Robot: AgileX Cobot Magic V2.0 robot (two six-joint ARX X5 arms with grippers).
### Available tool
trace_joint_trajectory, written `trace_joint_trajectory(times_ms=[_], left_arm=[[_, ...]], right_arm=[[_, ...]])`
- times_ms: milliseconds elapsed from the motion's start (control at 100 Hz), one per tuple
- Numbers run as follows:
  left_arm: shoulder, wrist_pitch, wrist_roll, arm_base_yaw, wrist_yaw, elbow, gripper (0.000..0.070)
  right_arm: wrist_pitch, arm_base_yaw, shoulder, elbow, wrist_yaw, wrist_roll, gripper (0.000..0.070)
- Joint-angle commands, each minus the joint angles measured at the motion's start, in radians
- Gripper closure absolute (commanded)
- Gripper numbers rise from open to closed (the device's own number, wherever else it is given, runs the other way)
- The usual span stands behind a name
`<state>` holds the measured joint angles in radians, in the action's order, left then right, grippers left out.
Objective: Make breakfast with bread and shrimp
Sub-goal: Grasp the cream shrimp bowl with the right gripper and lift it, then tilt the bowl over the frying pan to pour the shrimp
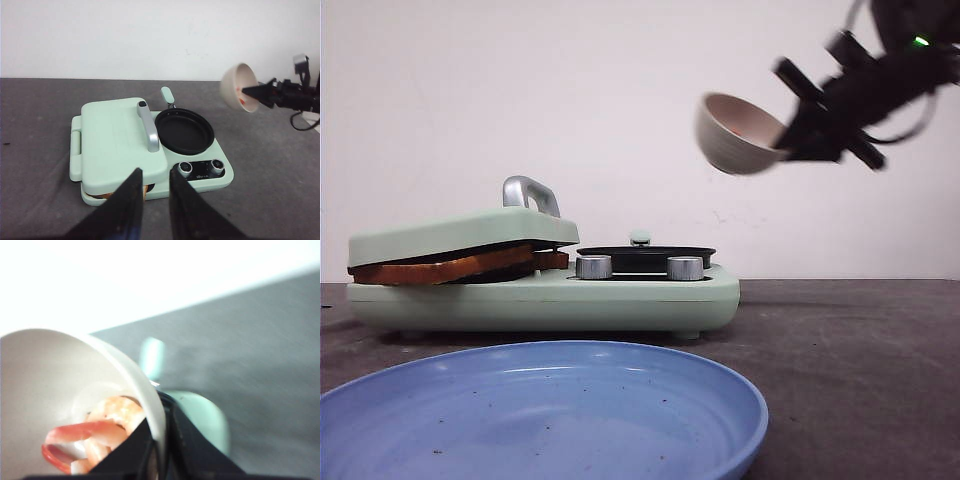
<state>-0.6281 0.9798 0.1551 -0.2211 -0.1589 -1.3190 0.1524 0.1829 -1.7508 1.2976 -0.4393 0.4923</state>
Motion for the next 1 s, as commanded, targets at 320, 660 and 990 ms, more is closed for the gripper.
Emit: trace_joint_trajectory(times_ms=[320, 660, 990], left_arm=[[-0.005, -0.007, -0.018, -0.003, 0.002, -0.013, 0.07], [-0.005, 0.003, -0.035, -0.004, 0.002, -0.013, 0.07], [-0.005, 0.007, -0.061, -0.004, 0.002, -0.013, 0.07]], right_arm=[[0.042, 0.216, -0.082, 0.133, 0.389, -0.391, 0.0699], [0.111, 0.251, -0.139, 0.133, 0.52, -0.589, 0.0699], [0.214, 0.297, -0.14, 0.133, 0.64, -0.814, 0.0699]])
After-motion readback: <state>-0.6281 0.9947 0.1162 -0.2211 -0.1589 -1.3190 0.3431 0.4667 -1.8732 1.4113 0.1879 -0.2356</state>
